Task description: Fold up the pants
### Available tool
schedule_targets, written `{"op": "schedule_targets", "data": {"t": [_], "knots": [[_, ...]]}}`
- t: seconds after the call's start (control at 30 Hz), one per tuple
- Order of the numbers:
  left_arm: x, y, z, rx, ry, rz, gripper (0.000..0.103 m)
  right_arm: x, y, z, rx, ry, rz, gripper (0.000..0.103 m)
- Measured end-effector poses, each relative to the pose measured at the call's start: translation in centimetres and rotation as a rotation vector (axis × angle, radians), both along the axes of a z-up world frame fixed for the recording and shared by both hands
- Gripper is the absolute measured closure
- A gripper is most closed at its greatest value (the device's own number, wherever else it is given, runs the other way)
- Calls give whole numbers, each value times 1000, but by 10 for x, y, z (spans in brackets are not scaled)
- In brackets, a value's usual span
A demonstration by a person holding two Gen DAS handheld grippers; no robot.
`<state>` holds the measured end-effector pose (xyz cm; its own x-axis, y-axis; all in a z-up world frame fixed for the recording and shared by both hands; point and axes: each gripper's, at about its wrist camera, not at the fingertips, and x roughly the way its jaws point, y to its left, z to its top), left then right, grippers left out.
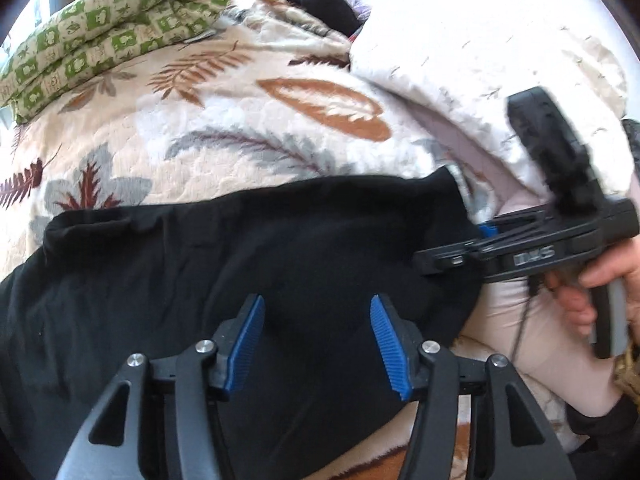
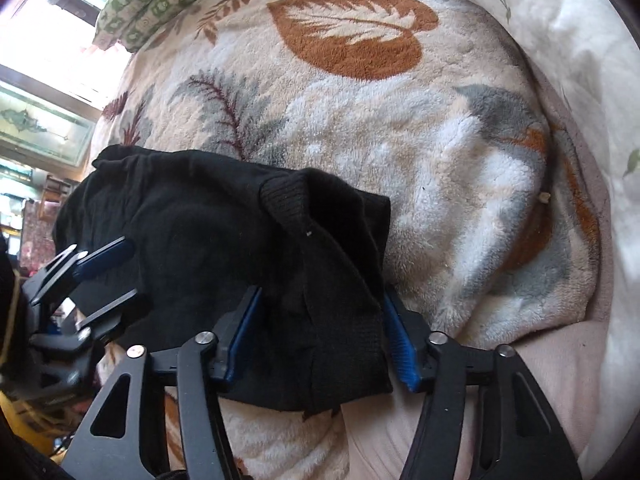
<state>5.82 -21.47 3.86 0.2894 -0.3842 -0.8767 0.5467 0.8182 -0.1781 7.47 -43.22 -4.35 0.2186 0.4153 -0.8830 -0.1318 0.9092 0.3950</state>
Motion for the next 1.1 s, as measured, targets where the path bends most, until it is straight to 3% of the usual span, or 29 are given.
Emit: {"op": "schedule_targets", "data": {"t": [0.2,0.27,0.4,0.47,0.53,0.6,0.7,0.83,0.9,0.97,1.1], "knots": [[5,18,-9,-23,25,70,65,-4,-9,0,3,-4,3,55],[5,14,-14,25,12,53,71,-4,-4,-1,-13,-19,-4,54],[-3,2,-17,115,-58,11,70,-9,6,-2,-63,-61,-19,54],[-1,4,-16,108,-42,26,71,-11,5,0,-62,-64,-30,57],[2,7,-14,93,-20,37,71,-12,3,3,-52,-63,-40,70],[2,7,-14,96,-13,38,71,-14,0,6,-33,-58,-45,77],[0,7,-10,92,1,42,71,-17,-3,9,-12,-52,-55,79],[-2,14,1,30,-8,49,71,-19,-9,16,35,-54,-70,89],[0,12,-1,39,-6,47,71,-20,-10,21,57,-66,-72,89],[2,7,-18,112,28,34,71,-20,-6,20,40,-62,-65,89],[-1,4,-17,121,-7,20,71,-21,2,5,22,-38,-68,88]]}}
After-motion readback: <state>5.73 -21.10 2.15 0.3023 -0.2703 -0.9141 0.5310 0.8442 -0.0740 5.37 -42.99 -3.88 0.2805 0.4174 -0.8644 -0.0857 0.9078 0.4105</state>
